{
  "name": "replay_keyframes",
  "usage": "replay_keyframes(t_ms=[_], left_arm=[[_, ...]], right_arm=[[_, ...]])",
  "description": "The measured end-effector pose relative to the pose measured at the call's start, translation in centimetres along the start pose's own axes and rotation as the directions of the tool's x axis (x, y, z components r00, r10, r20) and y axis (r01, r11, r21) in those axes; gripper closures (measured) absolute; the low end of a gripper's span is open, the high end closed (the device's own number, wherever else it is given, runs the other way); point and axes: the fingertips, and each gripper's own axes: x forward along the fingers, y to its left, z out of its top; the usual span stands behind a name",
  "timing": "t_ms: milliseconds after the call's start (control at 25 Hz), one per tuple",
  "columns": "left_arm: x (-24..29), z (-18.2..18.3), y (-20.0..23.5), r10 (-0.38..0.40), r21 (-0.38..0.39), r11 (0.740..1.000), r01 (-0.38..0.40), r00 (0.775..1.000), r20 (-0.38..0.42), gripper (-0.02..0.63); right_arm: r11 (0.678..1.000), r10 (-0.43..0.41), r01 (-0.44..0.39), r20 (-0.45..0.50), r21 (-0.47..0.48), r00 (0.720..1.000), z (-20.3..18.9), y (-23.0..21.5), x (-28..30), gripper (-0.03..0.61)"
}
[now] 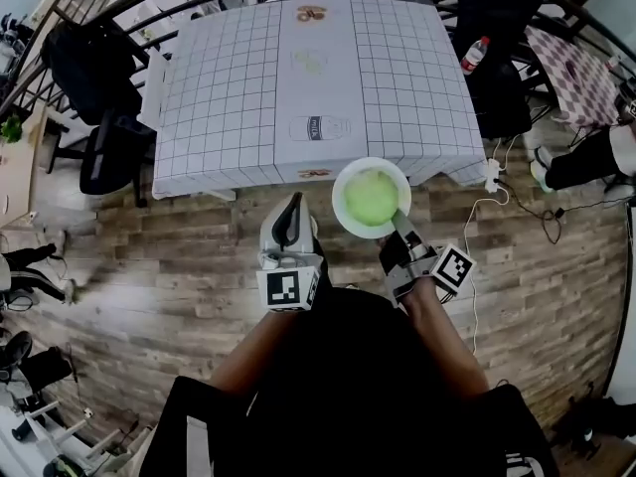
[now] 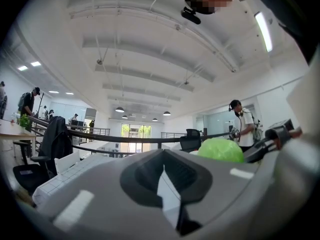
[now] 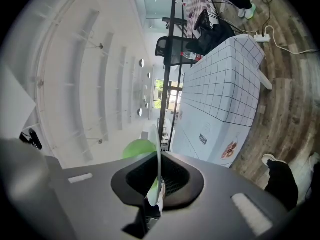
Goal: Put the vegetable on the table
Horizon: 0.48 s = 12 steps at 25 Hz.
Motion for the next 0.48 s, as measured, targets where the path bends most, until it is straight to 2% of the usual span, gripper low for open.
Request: replay_keyframes(t_ms=[480], left_arm=[[6.9,-0.1,6.4,0.010,-0.030,0.999,-0.011,1.000,-0.028,0.607]], right_arm=[[1.000,0.001,-0.001,-0.008,0.002,1.000,2.0,2.0,9.1,0.569]])
